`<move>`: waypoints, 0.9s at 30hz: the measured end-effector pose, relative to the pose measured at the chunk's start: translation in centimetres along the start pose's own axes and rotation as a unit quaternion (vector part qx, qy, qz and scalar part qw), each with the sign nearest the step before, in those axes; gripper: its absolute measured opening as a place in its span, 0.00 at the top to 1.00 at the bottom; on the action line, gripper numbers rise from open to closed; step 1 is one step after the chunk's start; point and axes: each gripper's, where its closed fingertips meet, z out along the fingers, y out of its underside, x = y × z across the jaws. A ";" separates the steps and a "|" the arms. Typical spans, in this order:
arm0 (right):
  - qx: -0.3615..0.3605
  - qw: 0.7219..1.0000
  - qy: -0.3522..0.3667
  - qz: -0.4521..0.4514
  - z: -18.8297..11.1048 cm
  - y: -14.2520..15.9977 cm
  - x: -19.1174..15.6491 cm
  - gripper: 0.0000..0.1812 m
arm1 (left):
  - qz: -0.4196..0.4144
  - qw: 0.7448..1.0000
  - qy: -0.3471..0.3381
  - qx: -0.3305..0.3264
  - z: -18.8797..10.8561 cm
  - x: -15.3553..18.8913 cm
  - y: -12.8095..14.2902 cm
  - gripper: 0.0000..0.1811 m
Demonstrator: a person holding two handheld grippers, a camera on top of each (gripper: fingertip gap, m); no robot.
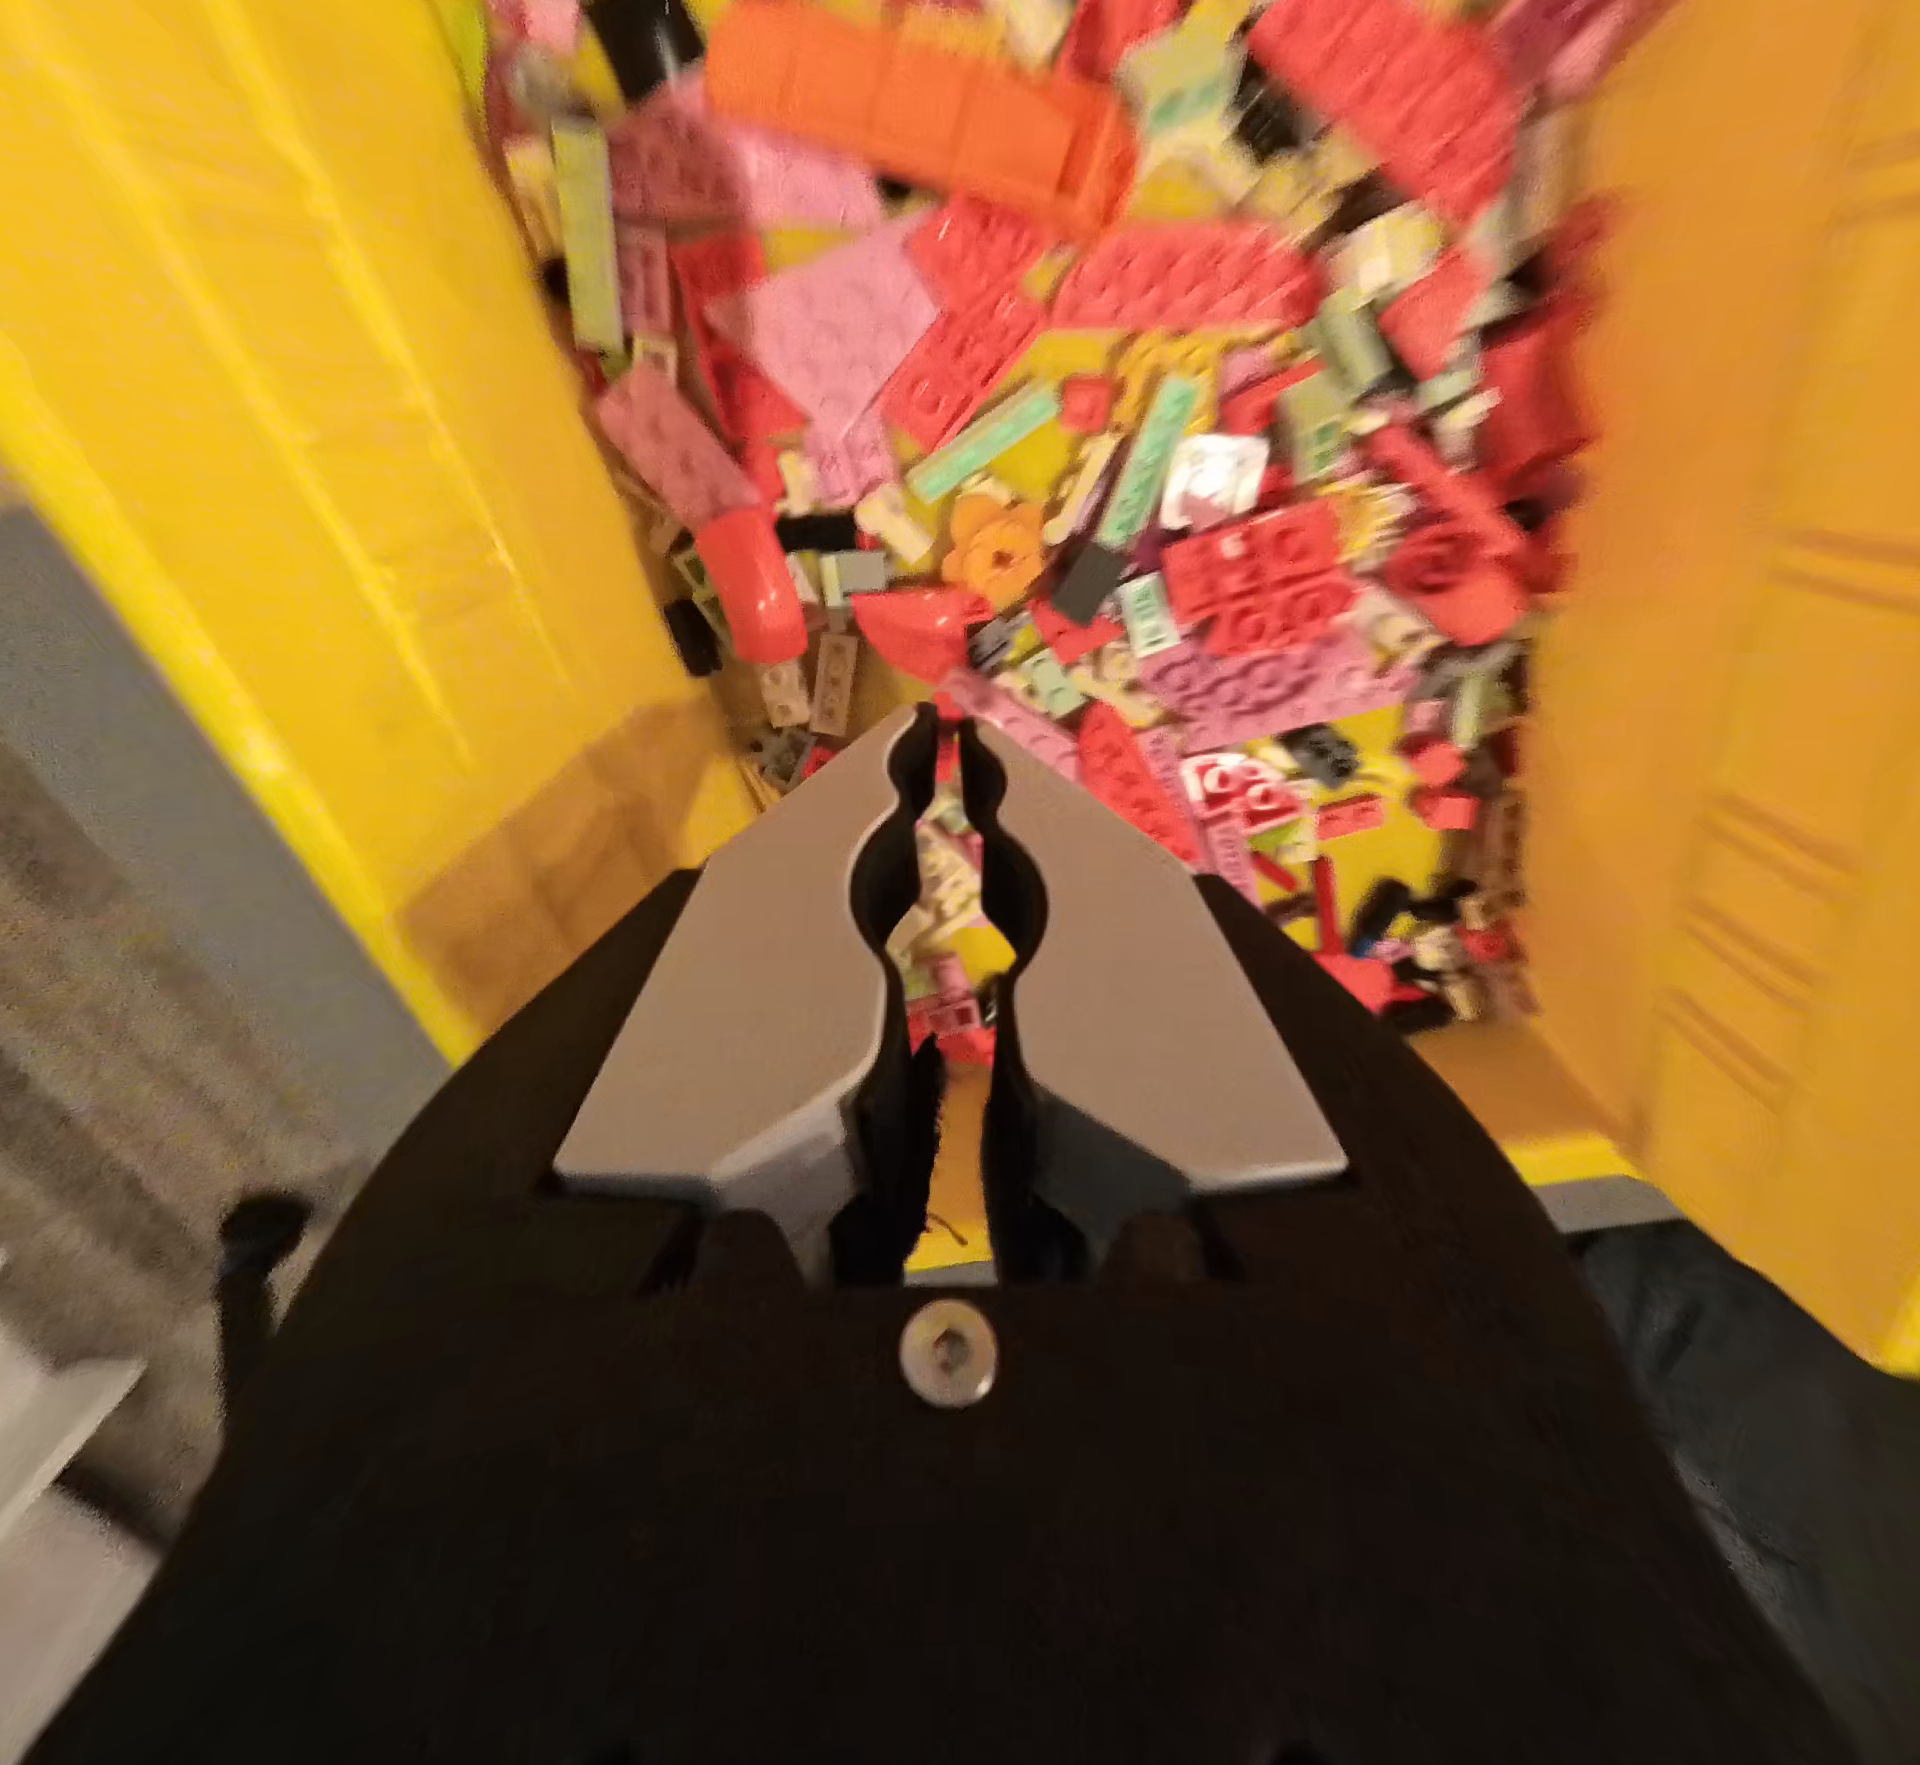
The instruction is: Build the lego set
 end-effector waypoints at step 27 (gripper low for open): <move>0.132 0.946 -0.294 0.033 -3.2 -7.9 -12.1 0.84 | 0.056 0.736 0.628 0.247 -7.2 39.5 -2.0 1.00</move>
